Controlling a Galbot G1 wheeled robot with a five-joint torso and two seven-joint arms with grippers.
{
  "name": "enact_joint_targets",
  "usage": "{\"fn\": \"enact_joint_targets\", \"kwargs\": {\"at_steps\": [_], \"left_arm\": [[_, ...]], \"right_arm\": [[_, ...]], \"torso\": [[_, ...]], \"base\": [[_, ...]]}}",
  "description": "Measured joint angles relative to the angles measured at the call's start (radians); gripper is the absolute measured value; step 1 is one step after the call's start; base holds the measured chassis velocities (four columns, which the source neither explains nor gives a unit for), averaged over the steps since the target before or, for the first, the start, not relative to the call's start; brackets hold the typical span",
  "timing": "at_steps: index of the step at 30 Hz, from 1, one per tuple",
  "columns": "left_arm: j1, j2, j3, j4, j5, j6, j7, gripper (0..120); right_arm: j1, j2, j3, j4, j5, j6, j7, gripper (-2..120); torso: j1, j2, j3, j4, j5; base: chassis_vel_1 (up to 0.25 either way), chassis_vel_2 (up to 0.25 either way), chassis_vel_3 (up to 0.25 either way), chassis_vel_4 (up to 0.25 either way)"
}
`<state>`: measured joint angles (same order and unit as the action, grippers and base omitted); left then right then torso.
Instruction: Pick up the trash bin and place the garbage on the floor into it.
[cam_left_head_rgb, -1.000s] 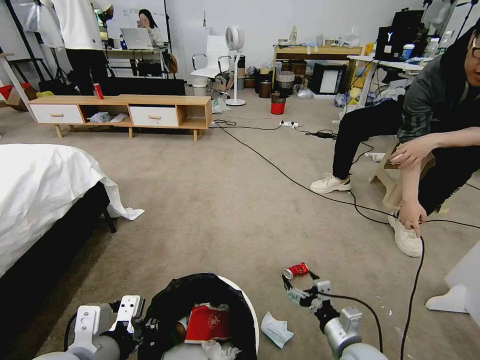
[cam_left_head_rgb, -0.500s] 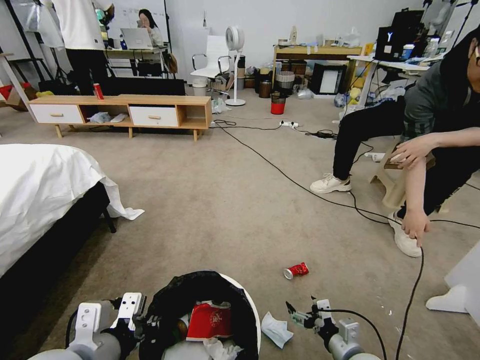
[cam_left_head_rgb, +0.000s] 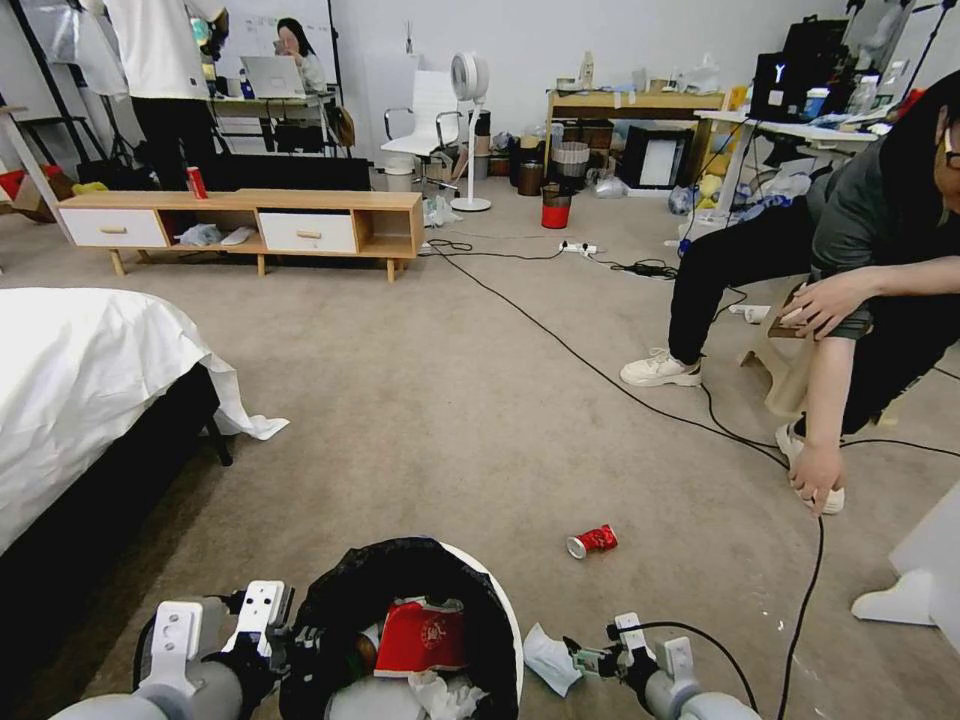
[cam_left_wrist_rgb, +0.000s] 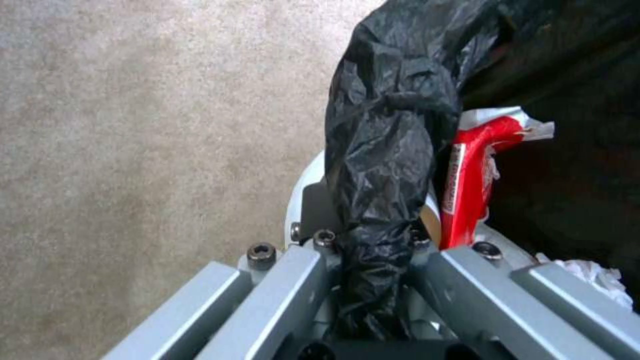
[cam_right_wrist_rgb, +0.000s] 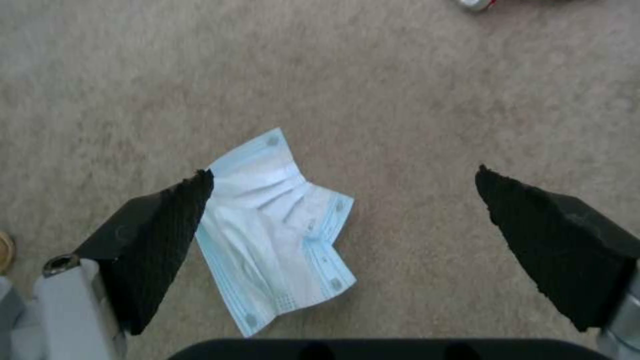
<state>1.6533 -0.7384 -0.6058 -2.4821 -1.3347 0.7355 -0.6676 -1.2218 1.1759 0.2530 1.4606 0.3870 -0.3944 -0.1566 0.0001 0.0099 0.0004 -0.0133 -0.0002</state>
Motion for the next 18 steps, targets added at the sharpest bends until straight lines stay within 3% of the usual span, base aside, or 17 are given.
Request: {"fn": "enact_joint_targets", "kwargs": {"at_steps": [18], "left_arm": [[-0.010, -0.005, 0.003, 0.013, 0.005, 0.000, 0.013, 1]], "right_arm": [[0.191, 0.083, -0.142, -0.215, -0.128, -0.046, -0.030, 100]], "torso": [[0.000, 0.000, 0.000, 0.0000, 0.0002]], "base": [[0.000, 0.000, 0.000, 0.000]]}}
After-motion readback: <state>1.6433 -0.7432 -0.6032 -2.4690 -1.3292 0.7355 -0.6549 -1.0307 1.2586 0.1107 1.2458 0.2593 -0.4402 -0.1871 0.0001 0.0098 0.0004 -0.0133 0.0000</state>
